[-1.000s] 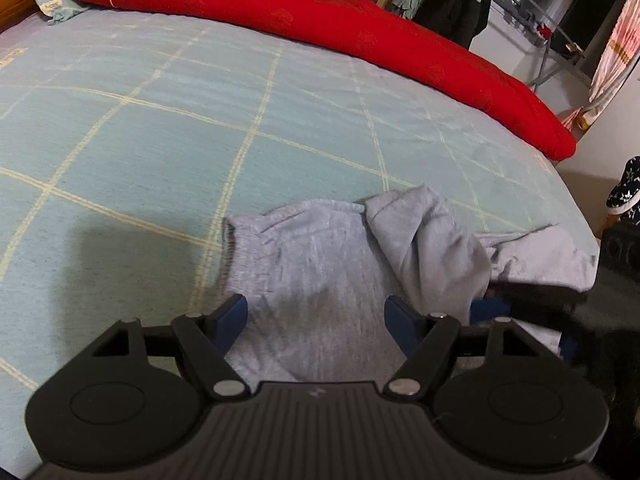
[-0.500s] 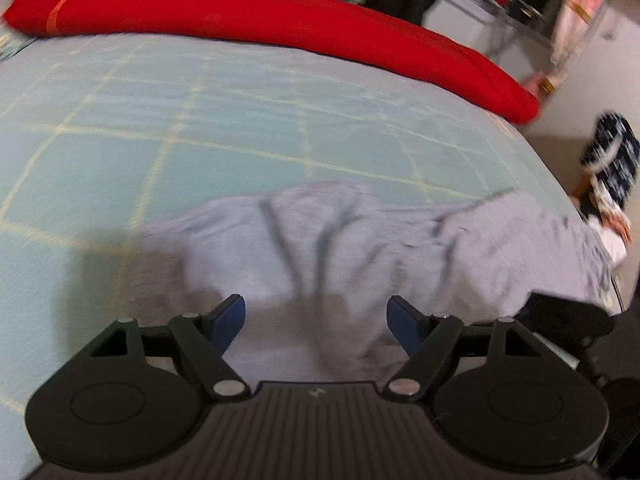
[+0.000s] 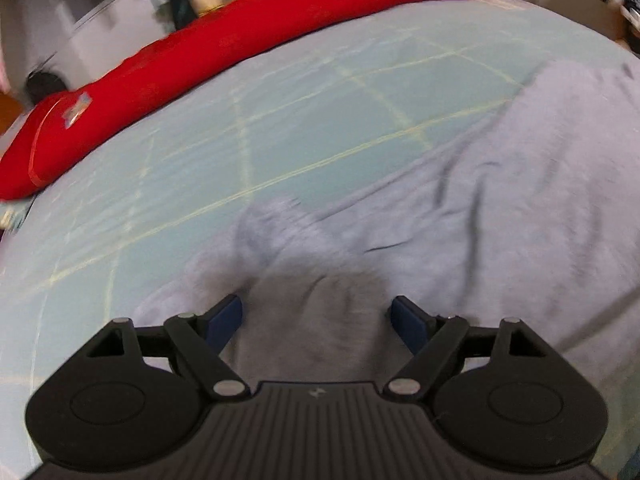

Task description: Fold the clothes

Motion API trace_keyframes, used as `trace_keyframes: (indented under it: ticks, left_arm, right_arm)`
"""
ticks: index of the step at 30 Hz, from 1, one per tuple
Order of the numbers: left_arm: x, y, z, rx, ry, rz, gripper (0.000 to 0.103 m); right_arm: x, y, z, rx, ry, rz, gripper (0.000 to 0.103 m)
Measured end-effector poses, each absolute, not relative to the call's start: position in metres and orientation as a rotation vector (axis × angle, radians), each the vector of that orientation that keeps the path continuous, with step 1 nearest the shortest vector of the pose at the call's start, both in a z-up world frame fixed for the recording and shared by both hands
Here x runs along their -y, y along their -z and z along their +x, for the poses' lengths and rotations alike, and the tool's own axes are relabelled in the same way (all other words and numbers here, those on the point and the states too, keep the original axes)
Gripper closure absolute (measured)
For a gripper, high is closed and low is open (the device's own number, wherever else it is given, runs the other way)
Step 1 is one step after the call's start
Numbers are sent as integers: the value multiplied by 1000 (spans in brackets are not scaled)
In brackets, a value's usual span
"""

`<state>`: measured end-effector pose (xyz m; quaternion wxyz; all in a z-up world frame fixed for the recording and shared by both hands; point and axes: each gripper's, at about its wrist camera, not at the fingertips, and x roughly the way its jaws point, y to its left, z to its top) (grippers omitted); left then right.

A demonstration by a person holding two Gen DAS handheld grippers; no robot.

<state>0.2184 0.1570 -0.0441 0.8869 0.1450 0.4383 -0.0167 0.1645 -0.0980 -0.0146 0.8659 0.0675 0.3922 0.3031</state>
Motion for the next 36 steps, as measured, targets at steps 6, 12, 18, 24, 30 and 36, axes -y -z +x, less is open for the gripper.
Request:
trace_keyframes:
  ticks: [6, 12, 18, 24, 30, 36]
  left_arm:
    - [-215, 19, 183, -877, -63, 173, 21]
    - [-266, 17, 159, -925, -153, 27, 20]
    - [-262, 17, 156, -898, -96, 38, 20]
    - [-202, 23, 180, -857, 43, 237, 20]
    - [-158, 46, 210, -856, 34, 430, 19]
    - [-195, 33, 202, -807, -90, 338, 18]
  right_arm:
    - [107, 21, 165, -805, -641, 164, 0]
    - [110, 30, 165, -818, -665, 188, 0]
    - [114, 31, 164, -815, -664, 195, 0]
    - [112, 30, 164, -815, -663, 182, 0]
    - [113, 28, 164, -811, -657, 178, 0]
    - [120, 27, 163, -802, -637, 174, 0]
